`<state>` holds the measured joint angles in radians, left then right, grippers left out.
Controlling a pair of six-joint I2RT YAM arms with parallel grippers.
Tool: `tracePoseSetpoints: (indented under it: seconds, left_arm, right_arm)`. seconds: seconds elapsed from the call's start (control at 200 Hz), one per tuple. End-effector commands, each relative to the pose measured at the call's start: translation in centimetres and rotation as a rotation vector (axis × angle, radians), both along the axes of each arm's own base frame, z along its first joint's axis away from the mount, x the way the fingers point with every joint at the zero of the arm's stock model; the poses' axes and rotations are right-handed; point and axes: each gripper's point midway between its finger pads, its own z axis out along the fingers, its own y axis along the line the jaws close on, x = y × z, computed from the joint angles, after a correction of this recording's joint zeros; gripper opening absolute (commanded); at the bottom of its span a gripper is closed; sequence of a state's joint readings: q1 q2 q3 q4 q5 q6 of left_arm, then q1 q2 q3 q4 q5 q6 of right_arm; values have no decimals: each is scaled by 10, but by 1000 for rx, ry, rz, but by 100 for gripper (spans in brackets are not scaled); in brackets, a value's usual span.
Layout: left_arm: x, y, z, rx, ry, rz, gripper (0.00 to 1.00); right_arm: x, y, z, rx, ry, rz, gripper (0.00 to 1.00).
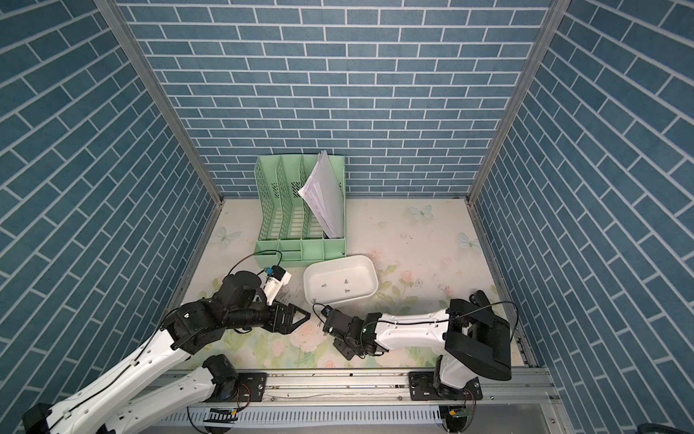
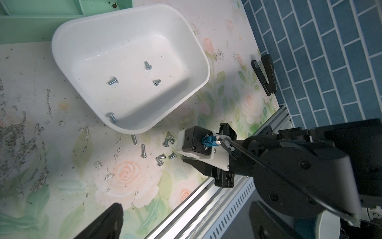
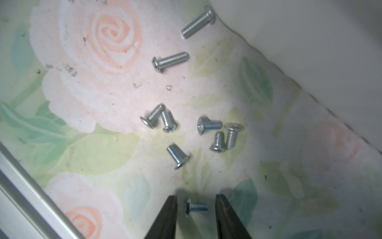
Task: Put the screws on the desktop into the storage box
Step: Pick up the screw from the center of the board.
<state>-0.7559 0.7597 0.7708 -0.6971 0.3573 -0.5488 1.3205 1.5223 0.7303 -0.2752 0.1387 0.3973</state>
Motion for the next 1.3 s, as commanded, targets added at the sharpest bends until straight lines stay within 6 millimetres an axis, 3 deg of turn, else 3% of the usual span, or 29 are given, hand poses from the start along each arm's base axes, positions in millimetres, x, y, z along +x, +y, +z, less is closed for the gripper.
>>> tracePoseSetpoints:
  seconds: [0.0, 0.25, 0.615, 0.975, 1.295]
  left_arm:
    - [3, 0, -4, 5, -9, -3, 100]
    - [4, -1, -5, 4, -10, -2, 100]
    - [6, 0, -7, 9, -10, -1, 100]
    - [7, -1, -10, 9, -8, 1, 100]
    - [9, -3, -16, 12, 2, -1, 100]
  right_arm:
    - [0, 3, -1, 2, 1, -24, 34]
    - [-1, 1, -2, -2, 1, -28, 28]
    - [2, 0, 13, 23, -23, -35, 23]
    - [12, -6, 47, 64, -85, -59, 22]
    - [48, -6, 87, 142, -163, -110, 22]
